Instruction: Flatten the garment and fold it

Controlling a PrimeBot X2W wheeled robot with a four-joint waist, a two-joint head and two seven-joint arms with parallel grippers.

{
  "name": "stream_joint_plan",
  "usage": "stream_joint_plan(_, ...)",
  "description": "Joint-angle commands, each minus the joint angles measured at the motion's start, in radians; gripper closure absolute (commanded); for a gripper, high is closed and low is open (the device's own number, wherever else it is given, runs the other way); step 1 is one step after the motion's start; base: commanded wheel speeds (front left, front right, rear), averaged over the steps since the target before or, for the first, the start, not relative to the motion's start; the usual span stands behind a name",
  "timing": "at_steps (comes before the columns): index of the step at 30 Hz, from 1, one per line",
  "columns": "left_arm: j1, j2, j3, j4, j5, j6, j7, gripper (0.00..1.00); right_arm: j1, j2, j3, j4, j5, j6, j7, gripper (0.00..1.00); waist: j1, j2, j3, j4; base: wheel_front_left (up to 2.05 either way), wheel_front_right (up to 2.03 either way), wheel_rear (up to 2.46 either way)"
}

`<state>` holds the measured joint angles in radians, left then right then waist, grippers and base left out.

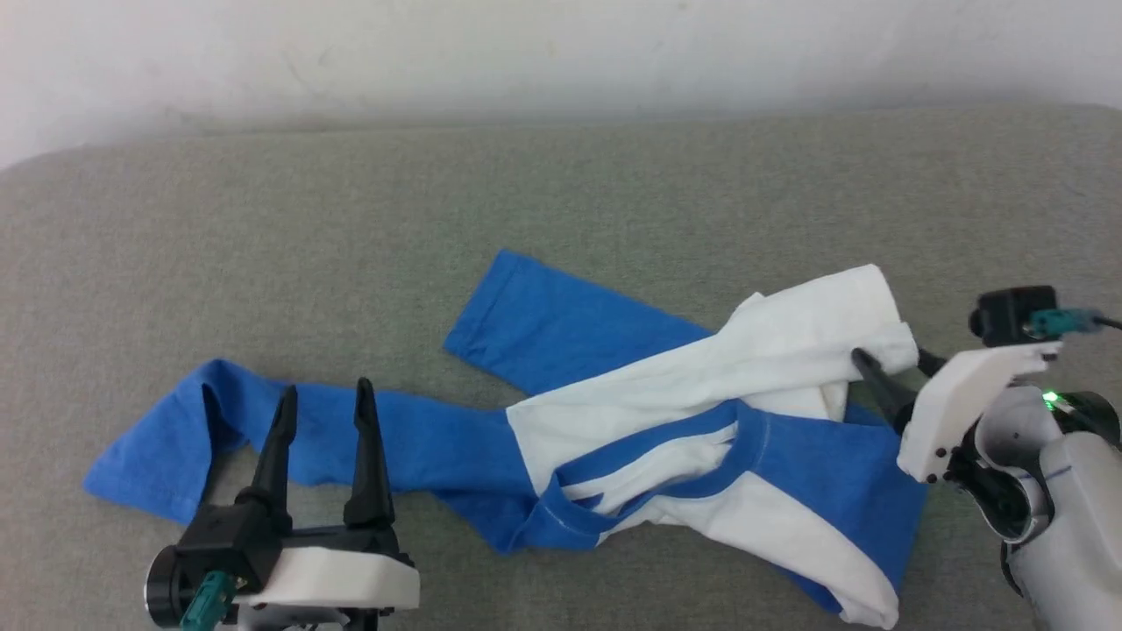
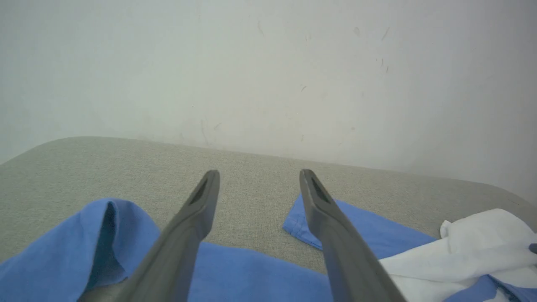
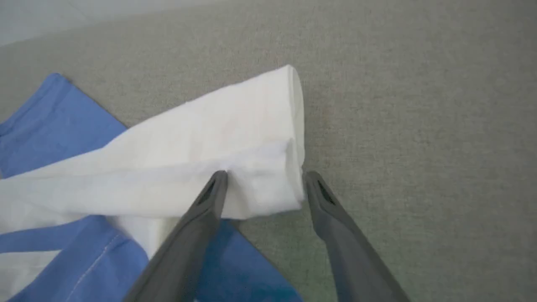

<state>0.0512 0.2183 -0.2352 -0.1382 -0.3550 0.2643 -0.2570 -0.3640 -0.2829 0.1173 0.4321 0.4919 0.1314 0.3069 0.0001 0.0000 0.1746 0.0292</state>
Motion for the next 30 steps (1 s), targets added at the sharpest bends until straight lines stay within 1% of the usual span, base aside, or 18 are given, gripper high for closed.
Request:
stream_joint_plan(1, -0.020, -0.013, 0.004, 0.009, 0.012, -0.013, -0.005, 0.00, -0.032, -0.017, 0.038, 0.037, 0.036, -0.001, 0.026, 0.00, -0.0001, 0.0000, 0.025, 0.031, 0.00, 0.00, 0.00)
stream_joint_plan(2, -0.024, -0.021, 0.006, 0.014, 0.016, -0.019, -0.005, 0.00, -0.050, -0.026, 0.061, 0.051, 0.062, -0.001, 0.037, 0.60, -0.0001, 0.0000, 0.028, 0.037, 0.00, 0.00, 0.00)
stream_joint_plan(3, -0.027, -0.028, 0.009, 0.018, 0.019, -0.024, -0.005, 0.00, -0.067, -0.037, 0.084, 0.057, 0.084, -0.001, 0.042, 1.00, -0.0001, 0.0000, 0.029, 0.041, 0.00, 0.00, 0.00)
stream_joint_plan(6, -0.030, -0.047, 0.022, 0.025, 0.030, -0.037, -0.005, 0.00, -0.127, -0.073, 0.144, 0.046, 0.117, -0.001, 0.021, 1.00, -0.0001, 0.0000, 0.034, 0.046, 0.00, 0.00, 0.00)
stream_joint_plan(11, -0.050, -0.078, 0.035, 0.032, 0.050, -0.067, -0.005, 0.00, -0.294, -0.121, 0.220, -0.002, 0.110, -0.001, -0.057, 1.00, -0.0001, 0.0000, 0.062, 0.057, 0.00, 0.00, 0.00)
stream_joint_plan(14, -0.075, -0.098, 0.036, 0.037, 0.064, -0.088, -0.005, 0.00, -0.422, -0.124, 0.271, -0.020, 0.094, -0.001, -0.102, 1.00, -0.0001, 0.0000, 0.092, 0.073, 0.00, 0.00, 0.00)
stream_joint_plan(17, -0.104, -0.119, 0.032, 0.041, 0.074, -0.108, -0.005, 0.00, -0.547, -0.118, 0.324, -0.011, 0.089, -0.001, -0.142, 1.00, -0.0001, 0.0000, 0.130, 0.096, 0.00, 0.00, 0.00)
stream_joint_plan(20, -0.131, -0.138, 0.032, 0.045, 0.082, -0.122, -0.005, 0.00, -0.635, -0.099, 0.393, 0.026, 0.096, -0.001, -0.183, 1.00, -0.0001, 0.0000, 0.163, 0.119, 0.00, 0.00, 0.00)
stream_joint_plan(22, -0.145, -0.147, 0.032, 0.049, 0.086, -0.130, -0.005, 0.00, -0.668, -0.088, 0.444, 0.073, 0.103, -0.001, -0.201, 1.00, -0.0001, 0.0000, 0.183, 0.131, 0.00, 0.00, 0.00)
stream_joint_plan(25, -0.162, -0.157, 0.035, 0.058, 0.089, -0.140, -0.005, 0.00, -0.684, -0.073, 0.504, 0.160, 0.122, -0.001, -0.239, 1.00, -0.0001, 0.0000, 0.202, 0.144, 0.00, 0.00, 0.00)
stream_joint_plan(29, -0.175, -0.164, 0.043, 0.072, 0.089, -0.151, -0.005, 0.00, -0.667, -0.063, 0.571, 0.266, 0.157, -0.001, -0.295, 1.00, -0.0001, 0.0000, 0.208, 0.149, 0.00, 0.00, 0.00)
stream_joint_plan(30, -0.175, -0.165, 0.046, 0.075, 0.090, -0.152, -0.005, 0.00, -0.660, -0.061, 0.585, 0.288, 0.169, -0.001, -0.309, 0.86, -0.0001, 0.0000, 0.206, 0.147, 0.00, 0.00, 0.00)
